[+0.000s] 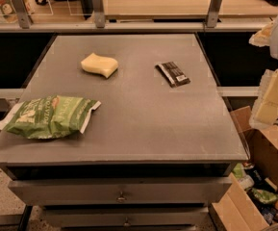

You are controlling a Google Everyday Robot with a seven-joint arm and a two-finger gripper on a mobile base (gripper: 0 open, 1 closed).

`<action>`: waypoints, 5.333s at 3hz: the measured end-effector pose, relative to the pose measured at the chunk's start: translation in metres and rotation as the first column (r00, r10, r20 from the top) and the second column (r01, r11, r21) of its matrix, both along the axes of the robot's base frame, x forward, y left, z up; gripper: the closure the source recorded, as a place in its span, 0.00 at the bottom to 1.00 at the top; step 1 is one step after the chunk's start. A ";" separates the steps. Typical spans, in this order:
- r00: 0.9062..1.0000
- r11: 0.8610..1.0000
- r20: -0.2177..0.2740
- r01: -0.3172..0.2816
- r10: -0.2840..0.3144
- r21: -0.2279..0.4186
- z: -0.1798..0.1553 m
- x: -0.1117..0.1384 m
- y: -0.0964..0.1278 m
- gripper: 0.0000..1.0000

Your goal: Pick green jalapeno chip bag

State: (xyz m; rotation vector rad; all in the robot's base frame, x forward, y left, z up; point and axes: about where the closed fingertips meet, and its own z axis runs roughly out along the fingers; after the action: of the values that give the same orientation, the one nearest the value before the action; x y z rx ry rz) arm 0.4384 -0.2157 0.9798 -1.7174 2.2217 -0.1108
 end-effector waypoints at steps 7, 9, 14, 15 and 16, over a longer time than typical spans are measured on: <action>0.903 0.897 -0.004 -0.427 0.430 0.113 -0.081 0.026 0.289 0.00; 0.881 0.876 -0.018 -0.467 0.472 0.124 -0.096 0.025 0.330 0.00; 0.855 0.828 0.227 -0.512 0.466 0.228 -0.112 0.054 0.362 0.00; 0.840 0.810 0.242 -0.537 0.486 0.235 -0.117 0.061 0.377 0.18; 0.835 0.807 0.244 -0.544 0.494 0.230 -0.122 0.065 0.385 0.41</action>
Offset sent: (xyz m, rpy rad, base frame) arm 0.0032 0.0551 -0.0212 0.0722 0.0288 0.1088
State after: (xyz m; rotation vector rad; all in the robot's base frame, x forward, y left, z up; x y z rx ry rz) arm 0.5038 0.1688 0.8573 -1.9869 1.4814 0.1854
